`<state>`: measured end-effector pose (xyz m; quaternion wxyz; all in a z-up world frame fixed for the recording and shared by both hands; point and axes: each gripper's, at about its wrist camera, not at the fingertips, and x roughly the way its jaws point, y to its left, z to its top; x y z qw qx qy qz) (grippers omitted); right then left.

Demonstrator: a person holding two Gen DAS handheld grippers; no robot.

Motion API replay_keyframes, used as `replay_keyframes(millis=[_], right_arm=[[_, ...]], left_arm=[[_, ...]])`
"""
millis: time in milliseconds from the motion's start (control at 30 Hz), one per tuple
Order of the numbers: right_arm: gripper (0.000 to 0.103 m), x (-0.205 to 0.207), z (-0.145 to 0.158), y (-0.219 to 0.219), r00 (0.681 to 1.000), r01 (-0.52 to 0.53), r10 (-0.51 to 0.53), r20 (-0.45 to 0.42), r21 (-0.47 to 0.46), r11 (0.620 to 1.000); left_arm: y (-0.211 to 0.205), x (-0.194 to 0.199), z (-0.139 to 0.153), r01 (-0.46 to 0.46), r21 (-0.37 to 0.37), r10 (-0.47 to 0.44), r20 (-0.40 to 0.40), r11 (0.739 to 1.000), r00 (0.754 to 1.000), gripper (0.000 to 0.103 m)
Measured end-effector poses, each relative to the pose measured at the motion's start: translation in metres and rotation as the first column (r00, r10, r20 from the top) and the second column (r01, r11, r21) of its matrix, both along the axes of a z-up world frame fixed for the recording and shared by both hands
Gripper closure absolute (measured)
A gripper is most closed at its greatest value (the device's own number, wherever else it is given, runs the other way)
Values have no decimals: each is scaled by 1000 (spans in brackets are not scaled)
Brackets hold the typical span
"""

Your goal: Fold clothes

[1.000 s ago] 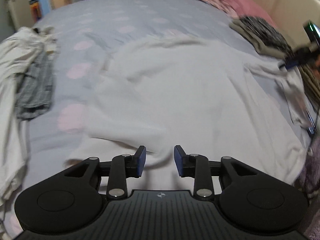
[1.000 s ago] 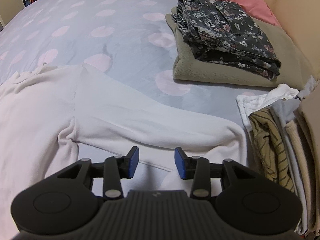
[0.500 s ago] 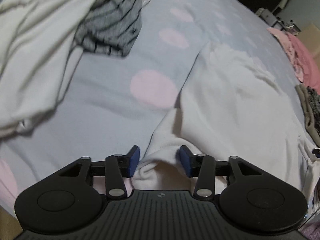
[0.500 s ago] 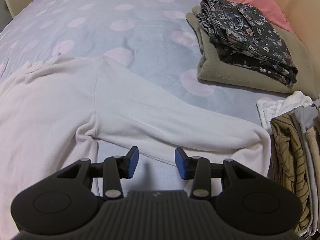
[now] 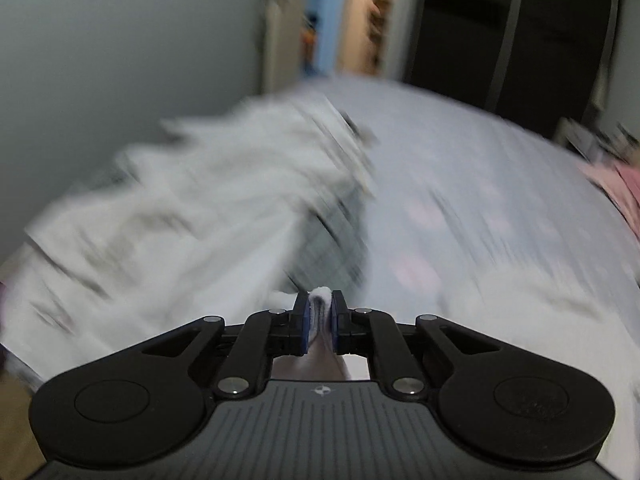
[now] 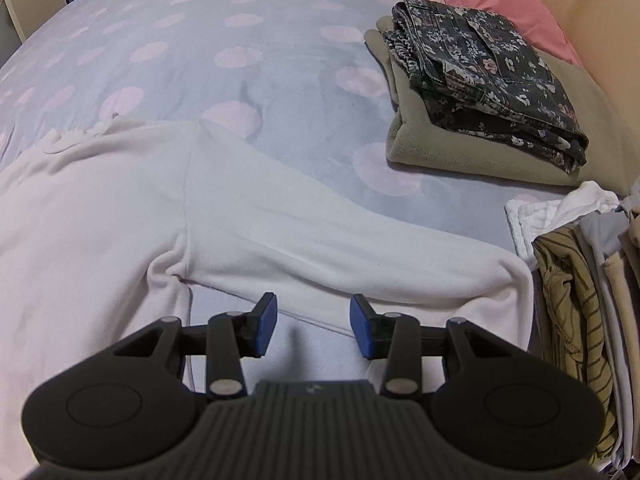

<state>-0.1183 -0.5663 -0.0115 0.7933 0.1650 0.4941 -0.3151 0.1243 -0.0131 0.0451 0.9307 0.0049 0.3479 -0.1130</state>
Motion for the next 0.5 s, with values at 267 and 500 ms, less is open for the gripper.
replay_keyframes(millis=[267, 500], right_arm=[[59, -8, 1, -8, 1000, 28, -28, 4, 3, 1000], [58, -14, 0, -21, 999, 41, -42, 19, 29, 999]], left_arm=[[41, 58, 28, -200, 173, 180, 126, 964, 976, 95], [52, 91, -22, -220, 253, 242, -60, 942, 968, 84]])
